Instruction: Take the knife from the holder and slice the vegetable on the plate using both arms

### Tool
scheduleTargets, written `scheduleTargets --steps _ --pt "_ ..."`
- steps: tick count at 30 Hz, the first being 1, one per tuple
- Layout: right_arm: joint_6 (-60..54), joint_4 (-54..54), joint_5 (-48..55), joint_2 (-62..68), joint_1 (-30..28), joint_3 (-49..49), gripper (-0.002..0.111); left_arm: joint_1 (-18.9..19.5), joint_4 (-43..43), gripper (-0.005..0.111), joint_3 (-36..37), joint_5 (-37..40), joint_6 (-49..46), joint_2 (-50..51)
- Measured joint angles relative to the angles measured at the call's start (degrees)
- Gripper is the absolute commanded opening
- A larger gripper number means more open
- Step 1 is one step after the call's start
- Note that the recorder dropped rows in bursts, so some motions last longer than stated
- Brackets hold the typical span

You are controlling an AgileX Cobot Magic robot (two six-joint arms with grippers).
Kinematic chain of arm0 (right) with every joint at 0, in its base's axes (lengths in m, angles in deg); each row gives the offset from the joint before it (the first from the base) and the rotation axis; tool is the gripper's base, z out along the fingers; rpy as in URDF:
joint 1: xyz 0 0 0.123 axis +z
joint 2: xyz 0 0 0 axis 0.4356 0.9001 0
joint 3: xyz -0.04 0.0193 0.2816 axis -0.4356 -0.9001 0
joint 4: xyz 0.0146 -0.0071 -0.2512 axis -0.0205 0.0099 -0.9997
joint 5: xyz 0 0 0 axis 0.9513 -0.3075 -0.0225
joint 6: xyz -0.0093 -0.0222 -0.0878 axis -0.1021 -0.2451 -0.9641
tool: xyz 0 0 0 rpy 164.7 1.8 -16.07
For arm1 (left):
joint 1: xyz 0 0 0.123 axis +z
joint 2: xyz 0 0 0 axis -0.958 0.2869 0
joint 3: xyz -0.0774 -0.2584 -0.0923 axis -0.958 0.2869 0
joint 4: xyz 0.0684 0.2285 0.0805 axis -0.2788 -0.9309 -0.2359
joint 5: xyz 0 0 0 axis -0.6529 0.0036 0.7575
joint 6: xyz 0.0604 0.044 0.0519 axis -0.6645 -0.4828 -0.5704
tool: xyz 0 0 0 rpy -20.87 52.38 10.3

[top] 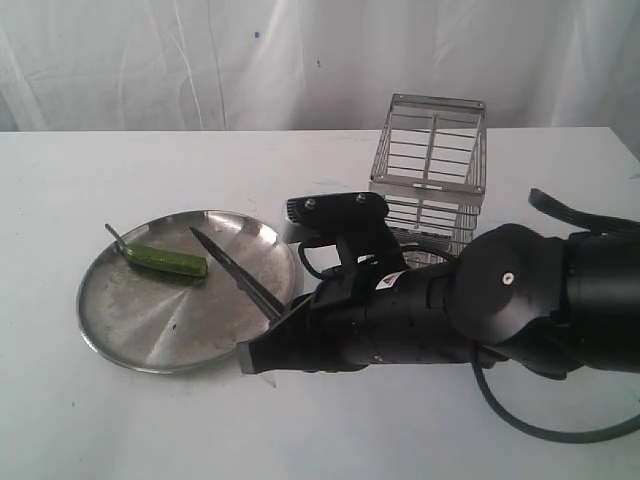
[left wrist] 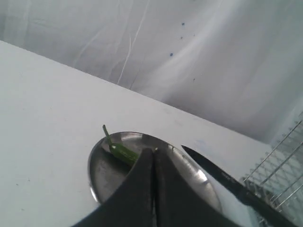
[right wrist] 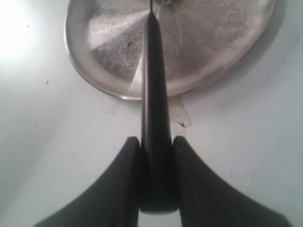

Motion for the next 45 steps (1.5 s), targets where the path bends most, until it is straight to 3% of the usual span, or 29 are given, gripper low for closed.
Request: scheduleTargets --steps 7,11,15,18,23,25,28,33,41,45 --pt "0.0 0.0 -0.59 0.0 0.0 0.0 0.0 0.0 0.34 0.0 0.0 0.33 8.11 0.0" --pt "0.0 0.0 -0.83 0.0 0.0 0.0 0.0 -1.89 -4.74 0.0 -0.63 1.44 20.77 0.0" --pt "0.0 0.0 -1.18 -0.28 0.0 0.0 0.0 -10.79 -27.65 0.001 -7.97 1.97 32.5 0.6" --pt "-0.2 0.0 -1.3 -0.75 0.0 0.0 0.0 -18.51 -42.26 0.013 -14.38 5.54 39.69 5.98" --pt "-1.72 0.0 -1.3 -1.95 0.0 0.0 0.0 -31.48 -48.51 0.044 -20.9 13.72 34.0 20.71" --pt "-1.82 0.0 -1.3 -2.74 0.0 0.0 0.0 -35.53 -48.84 0.047 -23.73 19.04 28.7 27.24" --pt "-2.38 0.0 -1.3 -3.74 0.0 0.0 0.0 -38.46 -48.72 0.047 -28.61 29.01 22.94 36.01" --pt "-4.2 0.0 0.47 -4.37 0.0 0.0 0.0 -38.69 -44.4 0.048 -36.7 40.37 10.29 48.58" --pt "-5.58 0.0 2.87 -4.77 0.0 0.0 0.0 -38.69 -19.33 0.047 -40.2 46.21 -8.89 55.22" --pt "-6.59 0.0 2.87 -5.5 0.0 0.0 0.0 -38.69 -3.21 0.047 -40.29 57.87 -27.73 55.22"
